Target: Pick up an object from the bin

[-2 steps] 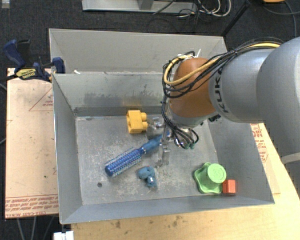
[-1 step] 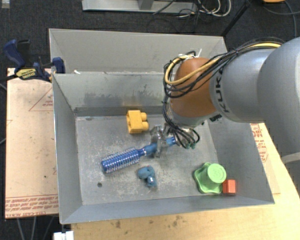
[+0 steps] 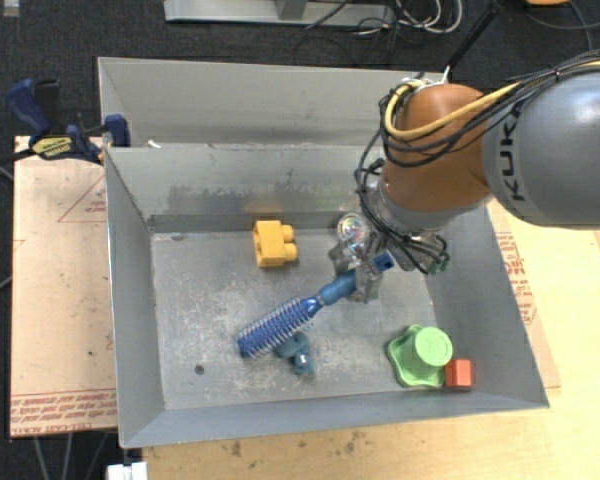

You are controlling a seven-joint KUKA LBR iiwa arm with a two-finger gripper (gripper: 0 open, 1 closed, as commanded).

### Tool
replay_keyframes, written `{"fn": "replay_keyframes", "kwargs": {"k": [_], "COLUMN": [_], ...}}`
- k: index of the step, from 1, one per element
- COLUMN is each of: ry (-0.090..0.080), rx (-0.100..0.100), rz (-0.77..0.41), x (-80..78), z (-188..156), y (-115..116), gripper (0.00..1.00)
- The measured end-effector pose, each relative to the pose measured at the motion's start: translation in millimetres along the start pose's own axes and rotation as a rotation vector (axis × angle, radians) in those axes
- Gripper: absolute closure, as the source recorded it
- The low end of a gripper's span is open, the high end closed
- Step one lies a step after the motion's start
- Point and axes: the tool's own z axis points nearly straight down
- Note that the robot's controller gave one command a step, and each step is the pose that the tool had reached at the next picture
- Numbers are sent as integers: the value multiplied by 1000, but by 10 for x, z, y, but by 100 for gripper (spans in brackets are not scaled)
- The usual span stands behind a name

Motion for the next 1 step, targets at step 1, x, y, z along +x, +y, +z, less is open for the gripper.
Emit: {"fn": "replay_keyframes", "kwargs": {"k": [1], "ry": [-6], "rx": [2], "rz": [-58], "x": [-37], "z": [-1808], "y": [-19], "gripper": [100]}}
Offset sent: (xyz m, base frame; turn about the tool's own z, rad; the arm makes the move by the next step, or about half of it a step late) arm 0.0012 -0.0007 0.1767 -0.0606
